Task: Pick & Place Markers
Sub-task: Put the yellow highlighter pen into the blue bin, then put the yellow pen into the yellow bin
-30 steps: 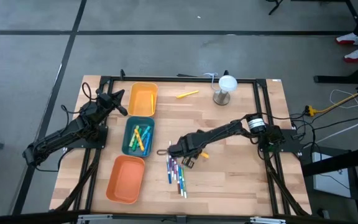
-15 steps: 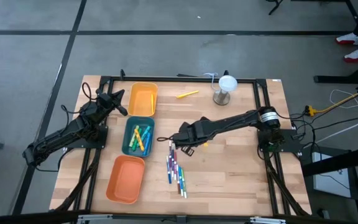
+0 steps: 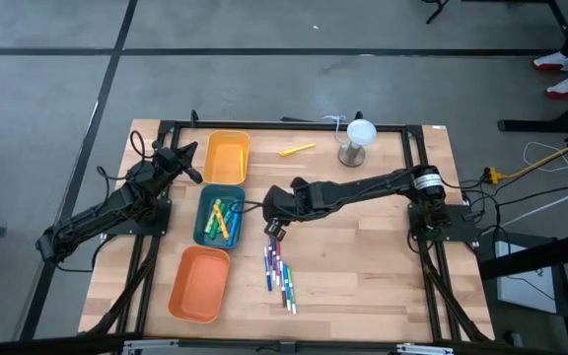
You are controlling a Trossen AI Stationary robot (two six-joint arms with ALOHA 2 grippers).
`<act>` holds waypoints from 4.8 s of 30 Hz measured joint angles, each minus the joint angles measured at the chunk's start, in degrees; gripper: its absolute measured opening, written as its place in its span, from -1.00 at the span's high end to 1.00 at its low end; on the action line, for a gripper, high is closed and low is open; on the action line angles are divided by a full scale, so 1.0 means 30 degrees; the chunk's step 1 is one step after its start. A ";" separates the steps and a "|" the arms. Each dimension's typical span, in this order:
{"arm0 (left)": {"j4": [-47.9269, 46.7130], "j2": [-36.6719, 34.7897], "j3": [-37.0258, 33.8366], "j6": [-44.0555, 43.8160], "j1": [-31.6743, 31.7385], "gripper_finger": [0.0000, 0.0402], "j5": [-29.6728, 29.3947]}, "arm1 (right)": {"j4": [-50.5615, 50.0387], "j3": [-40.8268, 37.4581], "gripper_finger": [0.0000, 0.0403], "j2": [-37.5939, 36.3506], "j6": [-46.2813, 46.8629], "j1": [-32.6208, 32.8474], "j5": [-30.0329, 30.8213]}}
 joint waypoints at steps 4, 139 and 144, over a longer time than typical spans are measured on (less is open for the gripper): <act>-0.0001 0.0000 -0.0001 0.0001 0.0004 0.96 0.0004 | 0.1069 0.0000 0.68 0.0000 -0.1140 -0.0047 -0.0070; 0.0001 -0.0001 -0.0001 0.0001 0.0006 0.95 0.0007 | 1.8981 0.0831 0.28 0.4685 0.1627 -0.3395 -1.4908; -0.0007 0.0000 0.0005 0.0001 0.0006 0.97 0.0007 | 1.8964 0.0831 0.28 0.4685 0.0744 -0.3103 -1.4942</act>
